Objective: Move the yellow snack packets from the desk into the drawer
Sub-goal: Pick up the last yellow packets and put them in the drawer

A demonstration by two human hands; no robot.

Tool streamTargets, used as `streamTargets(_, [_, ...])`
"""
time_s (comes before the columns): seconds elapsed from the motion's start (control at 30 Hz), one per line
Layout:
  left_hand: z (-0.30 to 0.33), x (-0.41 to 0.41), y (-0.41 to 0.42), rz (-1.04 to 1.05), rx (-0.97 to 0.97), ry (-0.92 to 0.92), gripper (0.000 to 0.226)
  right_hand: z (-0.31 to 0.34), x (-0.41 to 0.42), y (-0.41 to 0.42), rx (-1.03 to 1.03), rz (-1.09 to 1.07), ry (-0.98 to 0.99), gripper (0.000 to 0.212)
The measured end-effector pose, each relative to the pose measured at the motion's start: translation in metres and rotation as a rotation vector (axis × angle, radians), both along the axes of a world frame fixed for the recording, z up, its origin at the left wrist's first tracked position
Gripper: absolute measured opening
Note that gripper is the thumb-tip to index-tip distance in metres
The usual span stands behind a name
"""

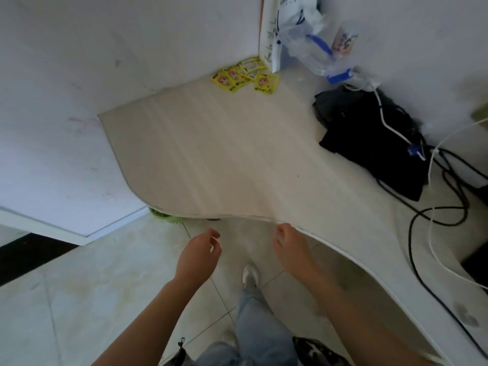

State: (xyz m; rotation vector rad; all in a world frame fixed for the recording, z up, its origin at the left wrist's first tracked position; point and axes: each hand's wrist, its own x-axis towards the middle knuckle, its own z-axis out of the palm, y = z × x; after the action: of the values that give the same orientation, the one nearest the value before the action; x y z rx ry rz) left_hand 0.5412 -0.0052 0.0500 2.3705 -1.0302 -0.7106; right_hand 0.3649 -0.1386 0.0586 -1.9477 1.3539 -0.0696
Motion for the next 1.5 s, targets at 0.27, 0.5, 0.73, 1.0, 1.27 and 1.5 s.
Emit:
streamTargets(0.27, [0.013,0.057,-0.111,0.088,-0.022,0.014,0.02,0.021,0.054,-0.124,-0.04,0.119,-0.024,0.033])
streamTargets(0.5, [0.027,0.102,-0.192,0.054,-0.024,-0.014,0.021,0.03,0.095,-0.212,-0.061,0.154,-0.016,0.034])
streamTargets(0.73, [0.035,0.17,-0.267,0.033,-0.006,-0.034,0.022,0.034,0.145,-0.282,-0.072,0.099,-0.049,0.031])
streamTargets(1.0, [0.05,0.246,-0.346,0.108,0.047,-0.021,0.024,0.049,0.2,-0.349,-0.008,-0.087,-0.079,0.03])
streamTargets(1.27, [0.037,0.295,-0.415,0.319,0.055,0.136,0.019,0.048,0.252,-0.417,0.014,-0.058,-0.052,0.031])
streamTargets(1.5, [0.011,0.322,-0.473,0.565,0.008,0.306,0.033,0.018,0.292,-0.478,0.06,-0.13,0.011,0.031])
